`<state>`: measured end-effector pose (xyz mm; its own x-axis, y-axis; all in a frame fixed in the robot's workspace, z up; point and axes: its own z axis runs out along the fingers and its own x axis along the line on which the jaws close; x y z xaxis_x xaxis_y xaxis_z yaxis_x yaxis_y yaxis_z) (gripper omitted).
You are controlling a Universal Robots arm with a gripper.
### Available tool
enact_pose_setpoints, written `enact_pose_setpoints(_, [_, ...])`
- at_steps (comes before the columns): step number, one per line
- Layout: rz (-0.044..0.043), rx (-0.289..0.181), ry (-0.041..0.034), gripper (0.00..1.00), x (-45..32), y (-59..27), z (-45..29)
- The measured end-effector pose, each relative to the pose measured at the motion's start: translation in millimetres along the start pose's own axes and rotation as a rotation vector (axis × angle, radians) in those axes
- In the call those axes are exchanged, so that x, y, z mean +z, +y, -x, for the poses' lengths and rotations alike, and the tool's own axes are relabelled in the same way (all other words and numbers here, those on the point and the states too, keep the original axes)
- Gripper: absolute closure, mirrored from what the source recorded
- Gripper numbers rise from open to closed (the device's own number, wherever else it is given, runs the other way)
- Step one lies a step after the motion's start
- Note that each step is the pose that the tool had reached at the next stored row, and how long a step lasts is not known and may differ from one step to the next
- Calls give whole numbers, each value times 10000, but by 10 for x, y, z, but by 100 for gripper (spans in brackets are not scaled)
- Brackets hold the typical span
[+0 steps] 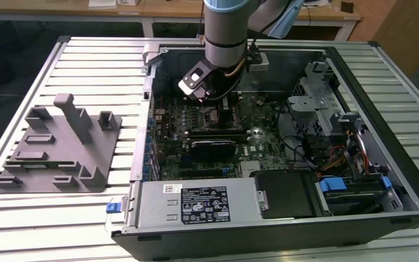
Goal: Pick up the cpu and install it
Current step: 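Place the cpu into insertion slot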
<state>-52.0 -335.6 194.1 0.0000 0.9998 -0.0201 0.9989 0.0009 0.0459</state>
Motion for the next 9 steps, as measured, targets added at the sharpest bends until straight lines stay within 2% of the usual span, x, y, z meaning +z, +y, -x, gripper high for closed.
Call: enact_pose_setpoints(9, [-1,0,11,45,23,-1,-6])
